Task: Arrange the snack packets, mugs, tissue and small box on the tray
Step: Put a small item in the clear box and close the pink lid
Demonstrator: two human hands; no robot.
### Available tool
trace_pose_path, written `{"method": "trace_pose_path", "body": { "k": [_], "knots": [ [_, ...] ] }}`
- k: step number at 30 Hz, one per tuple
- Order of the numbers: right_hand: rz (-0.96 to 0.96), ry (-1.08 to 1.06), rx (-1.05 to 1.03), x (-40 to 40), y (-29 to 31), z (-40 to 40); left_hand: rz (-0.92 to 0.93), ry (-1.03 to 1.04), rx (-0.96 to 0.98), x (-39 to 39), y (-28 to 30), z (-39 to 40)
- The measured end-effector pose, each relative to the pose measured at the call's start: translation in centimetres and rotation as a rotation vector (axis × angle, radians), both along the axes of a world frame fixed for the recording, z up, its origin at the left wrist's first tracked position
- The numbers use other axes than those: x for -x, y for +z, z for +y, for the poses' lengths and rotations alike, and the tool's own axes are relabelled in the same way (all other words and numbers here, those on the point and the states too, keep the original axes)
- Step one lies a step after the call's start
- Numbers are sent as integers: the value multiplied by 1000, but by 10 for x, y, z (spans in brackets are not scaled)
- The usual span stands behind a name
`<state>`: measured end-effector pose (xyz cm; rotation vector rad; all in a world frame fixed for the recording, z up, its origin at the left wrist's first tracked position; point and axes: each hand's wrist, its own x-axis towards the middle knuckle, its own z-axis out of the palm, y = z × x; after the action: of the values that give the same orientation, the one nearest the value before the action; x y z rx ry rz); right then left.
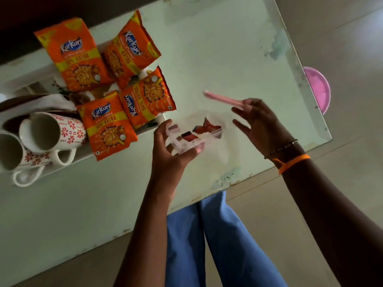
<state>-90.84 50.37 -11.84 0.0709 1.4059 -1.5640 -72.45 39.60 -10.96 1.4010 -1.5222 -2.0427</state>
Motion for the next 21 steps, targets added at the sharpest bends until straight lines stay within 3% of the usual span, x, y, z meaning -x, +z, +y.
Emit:
{"method": "trace_pose_path", "body": {
  "k": [4,9,16,21],
  "knots": [
    [-9,302,106,-5,1,2,53,-141,-7,4,6,-14],
    [138,535,39,5,4,-7,87,-245,-24,16,9,-26],
    [259,647,-14,19,13,-16,139,-233,-58,29,14,-33],
    [382,668,-73,21,23,-14,176,-315,-185,33,20,-35]
  ]
}}
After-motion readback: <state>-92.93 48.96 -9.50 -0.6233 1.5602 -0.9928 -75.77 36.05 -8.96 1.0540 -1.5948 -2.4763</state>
